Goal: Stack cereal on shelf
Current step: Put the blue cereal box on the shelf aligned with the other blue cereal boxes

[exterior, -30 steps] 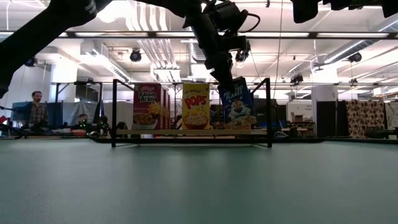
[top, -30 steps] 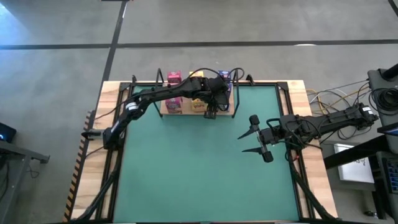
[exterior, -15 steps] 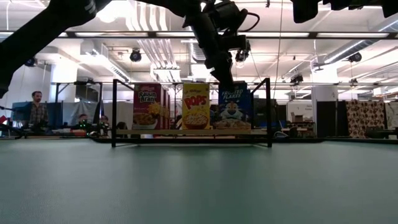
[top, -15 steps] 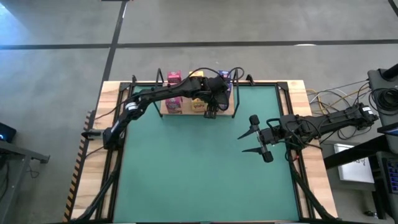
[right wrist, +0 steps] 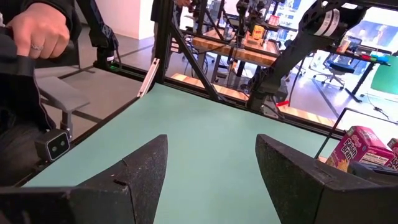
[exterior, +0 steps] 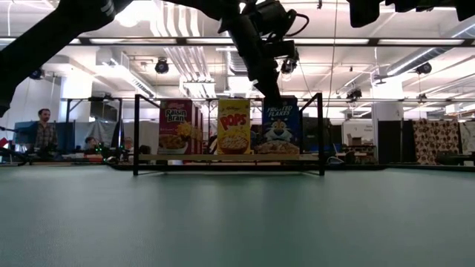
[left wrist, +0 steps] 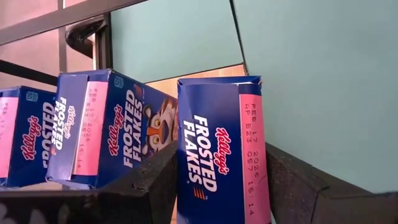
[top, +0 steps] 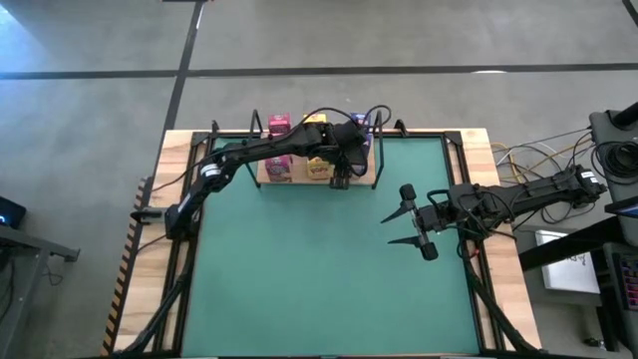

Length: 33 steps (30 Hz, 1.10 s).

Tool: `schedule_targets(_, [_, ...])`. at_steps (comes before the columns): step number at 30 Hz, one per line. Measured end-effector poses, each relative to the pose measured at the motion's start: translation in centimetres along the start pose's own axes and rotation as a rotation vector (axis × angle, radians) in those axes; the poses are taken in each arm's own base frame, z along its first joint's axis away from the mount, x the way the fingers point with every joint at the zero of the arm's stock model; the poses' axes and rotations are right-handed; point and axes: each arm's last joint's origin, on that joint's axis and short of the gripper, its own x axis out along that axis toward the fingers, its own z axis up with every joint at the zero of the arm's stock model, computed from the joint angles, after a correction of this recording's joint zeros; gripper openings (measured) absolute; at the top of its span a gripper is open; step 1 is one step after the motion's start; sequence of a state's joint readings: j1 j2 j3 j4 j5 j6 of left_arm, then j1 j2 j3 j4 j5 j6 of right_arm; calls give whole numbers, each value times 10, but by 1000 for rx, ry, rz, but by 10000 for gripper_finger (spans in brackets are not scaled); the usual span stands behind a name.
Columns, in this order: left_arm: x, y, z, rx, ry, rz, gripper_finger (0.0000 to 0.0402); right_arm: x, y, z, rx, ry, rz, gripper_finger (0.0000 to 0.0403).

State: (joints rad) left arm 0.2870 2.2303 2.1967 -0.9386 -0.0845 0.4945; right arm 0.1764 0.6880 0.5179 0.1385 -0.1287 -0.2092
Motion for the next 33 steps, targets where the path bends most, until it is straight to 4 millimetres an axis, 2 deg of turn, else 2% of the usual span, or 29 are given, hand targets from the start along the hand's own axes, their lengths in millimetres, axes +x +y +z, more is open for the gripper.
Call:
schedule_targets(15, [0,6,-2,-77,-34,-36,187,0,0,0,0,0,0,233])
schedule_targets(29, [0,8,0,-93,-63,-36,238,0,0,0,0,0,0,233])
schedule_targets(33, [-9,11,4,-84,-77,-26,240,0,0,0,0,0,0,233])
